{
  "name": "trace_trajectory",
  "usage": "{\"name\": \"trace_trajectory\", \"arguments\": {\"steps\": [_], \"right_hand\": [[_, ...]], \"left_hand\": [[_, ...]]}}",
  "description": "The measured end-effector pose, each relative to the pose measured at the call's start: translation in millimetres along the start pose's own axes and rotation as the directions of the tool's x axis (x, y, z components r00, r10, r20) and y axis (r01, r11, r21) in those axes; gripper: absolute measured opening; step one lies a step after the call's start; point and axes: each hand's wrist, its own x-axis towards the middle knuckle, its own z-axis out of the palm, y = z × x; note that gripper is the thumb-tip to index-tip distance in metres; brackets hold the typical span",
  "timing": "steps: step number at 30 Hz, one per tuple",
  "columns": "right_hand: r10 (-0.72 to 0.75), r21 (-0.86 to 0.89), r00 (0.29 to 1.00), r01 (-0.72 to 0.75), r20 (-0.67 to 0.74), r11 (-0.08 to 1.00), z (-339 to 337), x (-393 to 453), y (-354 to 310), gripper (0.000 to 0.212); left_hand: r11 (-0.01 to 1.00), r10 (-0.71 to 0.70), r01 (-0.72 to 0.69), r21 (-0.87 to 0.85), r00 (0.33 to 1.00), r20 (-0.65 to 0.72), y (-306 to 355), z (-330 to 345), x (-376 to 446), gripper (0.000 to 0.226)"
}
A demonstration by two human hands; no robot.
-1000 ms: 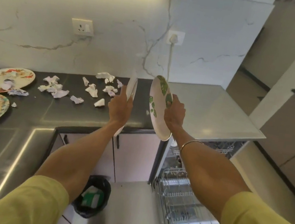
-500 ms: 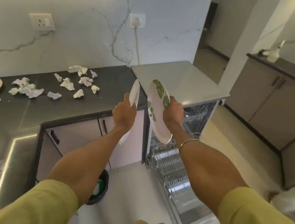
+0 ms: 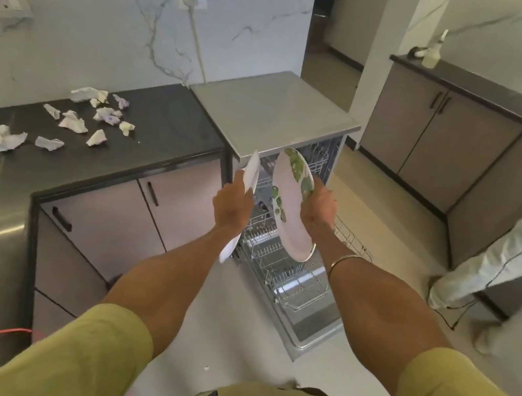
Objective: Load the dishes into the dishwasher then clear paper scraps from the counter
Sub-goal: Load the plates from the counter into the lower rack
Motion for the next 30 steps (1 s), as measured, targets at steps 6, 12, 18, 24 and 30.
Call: {"name": "trace_trajectory", "arguments": {"steps": [6, 12, 18, 24, 30], "right_hand": [[0.046, 0.035, 0.999, -0.045, -0.017, 0.998, -28, 3, 70, 0.046], [0.087, -0.027, 0.996, -0.087, -0.002, 0.996, -70, 18, 158, 0.041], [0.106, -0.076, 0.994, -0.104, 0.022, 0.992, -112, 43, 228, 0.043], [0.114, -0.081, 0.993, -0.11, 0.04, 0.991, -130, 71, 265, 0.042], [0.132, -0.064, 0.987, -0.127, 0.094, 0.99, -119, 112, 285, 0.034]], "left_hand": [[1.0, -0.03, 0.03, -0.002, 0.998, 0.052, 54, 41, -26, 0.044], [0.993, -0.107, 0.112, -0.039, 0.988, 0.111, 114, 102, -40, 0.046], [0.986, -0.133, 0.144, -0.083, 0.983, 0.123, 172, 162, -50, 0.043], [0.975, -0.198, 0.212, -0.07, 0.966, 0.166, 210, 205, -51, 0.047], [0.967, -0.233, 0.249, -0.059, 0.952, 0.196, 212, 238, -27, 0.045]]}}
